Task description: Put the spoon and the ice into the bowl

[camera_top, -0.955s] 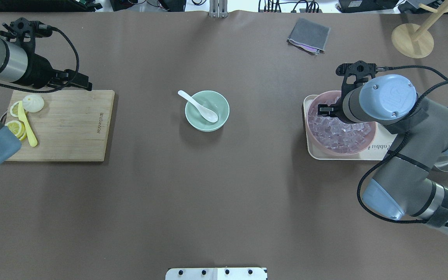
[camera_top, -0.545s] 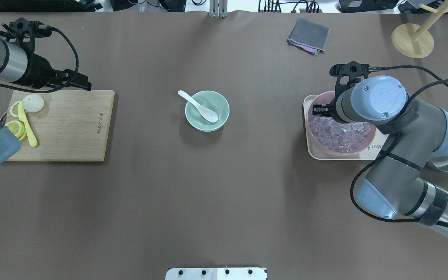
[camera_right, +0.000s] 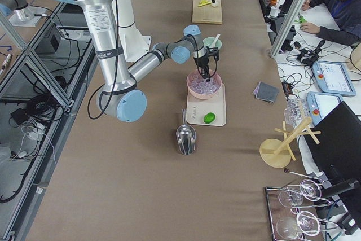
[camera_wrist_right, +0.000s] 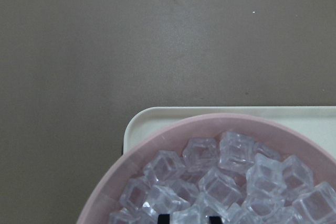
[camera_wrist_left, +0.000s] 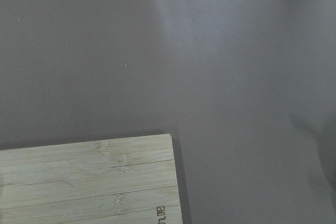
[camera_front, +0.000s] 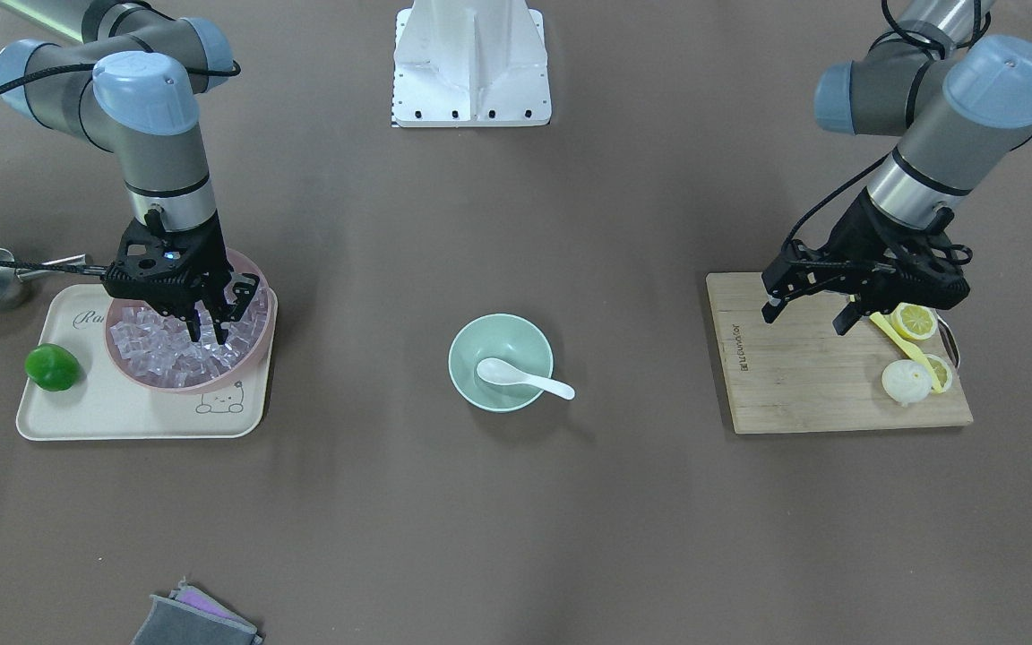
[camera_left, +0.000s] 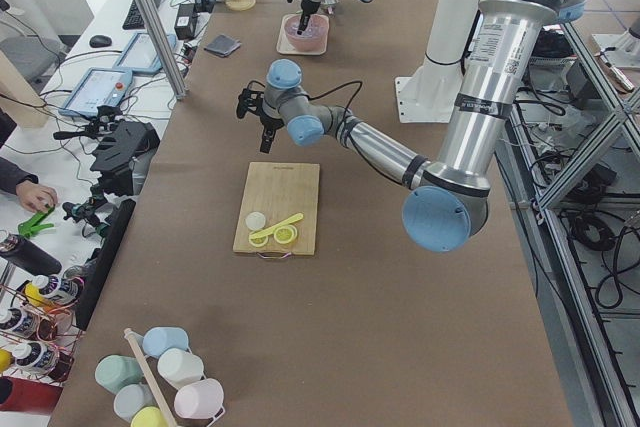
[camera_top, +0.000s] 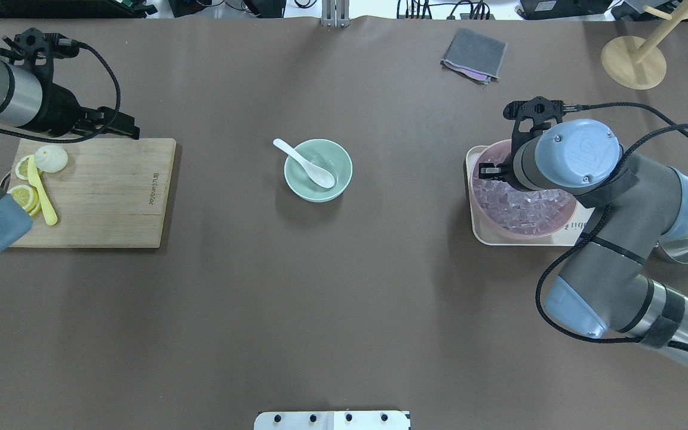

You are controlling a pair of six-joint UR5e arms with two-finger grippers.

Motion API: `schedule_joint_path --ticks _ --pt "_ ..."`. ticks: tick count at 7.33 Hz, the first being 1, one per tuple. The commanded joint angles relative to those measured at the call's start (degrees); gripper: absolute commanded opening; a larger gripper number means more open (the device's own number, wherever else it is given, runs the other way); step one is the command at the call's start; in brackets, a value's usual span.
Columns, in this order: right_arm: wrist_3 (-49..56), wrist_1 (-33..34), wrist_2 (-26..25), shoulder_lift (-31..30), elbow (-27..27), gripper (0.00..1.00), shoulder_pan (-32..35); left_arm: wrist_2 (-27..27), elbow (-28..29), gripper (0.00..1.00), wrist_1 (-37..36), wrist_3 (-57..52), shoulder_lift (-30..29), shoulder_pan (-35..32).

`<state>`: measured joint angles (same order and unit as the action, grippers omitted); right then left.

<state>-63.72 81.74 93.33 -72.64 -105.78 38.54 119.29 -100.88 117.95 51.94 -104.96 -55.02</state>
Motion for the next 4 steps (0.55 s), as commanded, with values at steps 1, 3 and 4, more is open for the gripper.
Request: schedule_joint_path --ticks 1,3,4 --pt "0.0 0.1 0.2 1.3 -1.5 0.00 0.2 1.5 -0.5 0.99 -0.6 0.0 -0.2 -0.3" --pt "-2.4 0.4 0.4 2.9 -3.6 0.00 0.4 9.0 0.2 0.99 -2.4 -4.4 0.4 -6.1" --pt "-6.8 0.7 0.4 4.9 -3.4 0.00 0.2 12.5 0.2 0.99 -8.8 -14.6 0.5 -10.8"
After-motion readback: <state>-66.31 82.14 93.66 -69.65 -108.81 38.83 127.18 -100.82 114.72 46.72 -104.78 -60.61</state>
